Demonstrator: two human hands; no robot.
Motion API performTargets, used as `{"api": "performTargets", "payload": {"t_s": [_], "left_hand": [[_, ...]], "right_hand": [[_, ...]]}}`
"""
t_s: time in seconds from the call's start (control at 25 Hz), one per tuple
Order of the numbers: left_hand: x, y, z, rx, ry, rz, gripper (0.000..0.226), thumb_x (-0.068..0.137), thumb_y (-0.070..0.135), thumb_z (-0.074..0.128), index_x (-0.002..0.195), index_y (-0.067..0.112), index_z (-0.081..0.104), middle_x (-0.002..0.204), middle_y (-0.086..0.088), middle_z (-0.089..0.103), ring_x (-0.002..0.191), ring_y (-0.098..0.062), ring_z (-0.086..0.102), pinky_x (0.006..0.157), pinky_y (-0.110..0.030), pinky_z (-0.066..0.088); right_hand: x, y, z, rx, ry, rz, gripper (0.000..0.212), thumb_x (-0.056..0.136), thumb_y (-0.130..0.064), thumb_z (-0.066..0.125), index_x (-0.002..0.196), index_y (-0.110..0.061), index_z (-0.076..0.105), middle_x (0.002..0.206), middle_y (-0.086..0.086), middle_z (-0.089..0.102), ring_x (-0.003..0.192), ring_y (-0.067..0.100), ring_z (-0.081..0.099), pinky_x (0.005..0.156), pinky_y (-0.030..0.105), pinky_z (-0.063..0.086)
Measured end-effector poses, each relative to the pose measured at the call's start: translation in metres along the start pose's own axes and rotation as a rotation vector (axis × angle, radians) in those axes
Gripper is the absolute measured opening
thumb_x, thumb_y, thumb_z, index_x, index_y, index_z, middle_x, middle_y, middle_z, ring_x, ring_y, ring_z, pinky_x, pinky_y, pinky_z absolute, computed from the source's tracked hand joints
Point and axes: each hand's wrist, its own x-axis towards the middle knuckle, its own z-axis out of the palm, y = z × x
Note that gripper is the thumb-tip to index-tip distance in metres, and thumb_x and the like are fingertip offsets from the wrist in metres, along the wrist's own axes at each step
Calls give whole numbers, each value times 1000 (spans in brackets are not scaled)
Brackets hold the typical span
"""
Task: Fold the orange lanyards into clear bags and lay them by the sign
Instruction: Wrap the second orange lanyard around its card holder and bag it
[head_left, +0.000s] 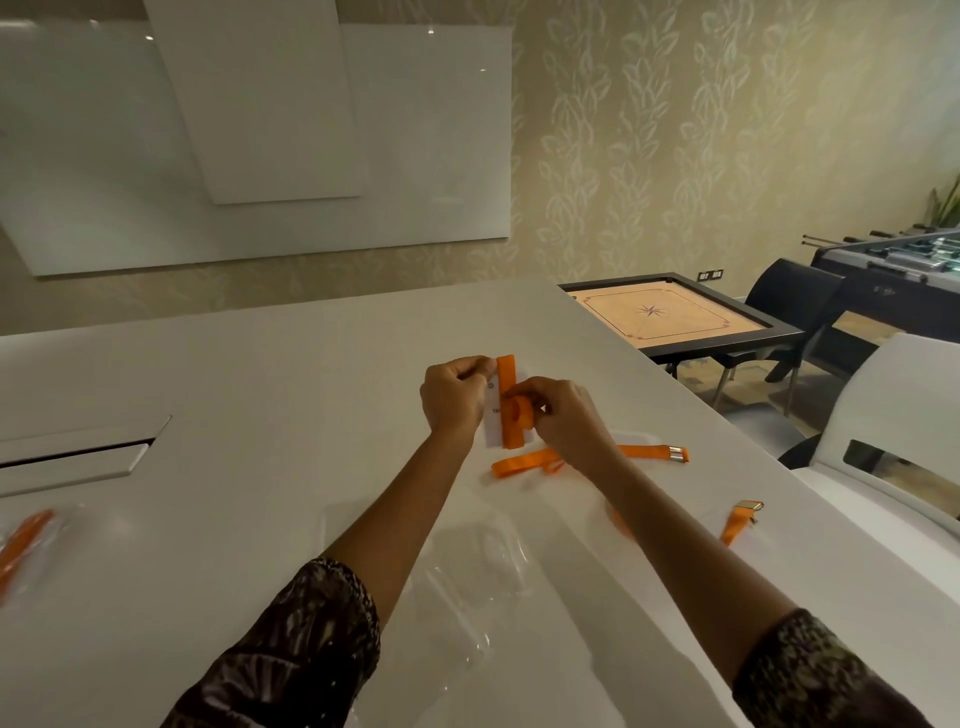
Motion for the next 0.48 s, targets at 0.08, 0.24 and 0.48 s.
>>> {"api": "performTargets", "payload": {"t_s": [0.08, 0.24, 0.48], "left_hand": [[-2, -1, 0, -4, -17, 7, 22, 87, 24, 69, 103, 9, 74, 100, -6, 73, 90, -19, 68, 81, -36, 58], [-5, 0, -1, 29, -50, 39, 25, 87, 25, 68, 105, 8, 73, 102, -7, 73, 92, -21, 68, 83, -39, 58], [-13, -2, -1, 75, -104, 95, 23, 90, 25, 65, 101, 7, 73, 98, -10, 73, 86, -24, 68, 79, -35, 57]], "right_hand": [[2, 2, 3, -3, 86, -33, 32, 87, 5, 55, 112, -10, 68, 103, 9, 71, 93, 23, 64, 81, 26, 50], [6, 8, 3, -121, 192, -138, 22, 88, -1, 60, 106, -9, 70, 95, 10, 68, 86, 23, 60, 72, 26, 47], [14, 9, -6, -201, 345, -294, 14, 84, -2, 67, 96, -5, 73, 98, 13, 67, 91, 28, 59, 72, 28, 46]]}}
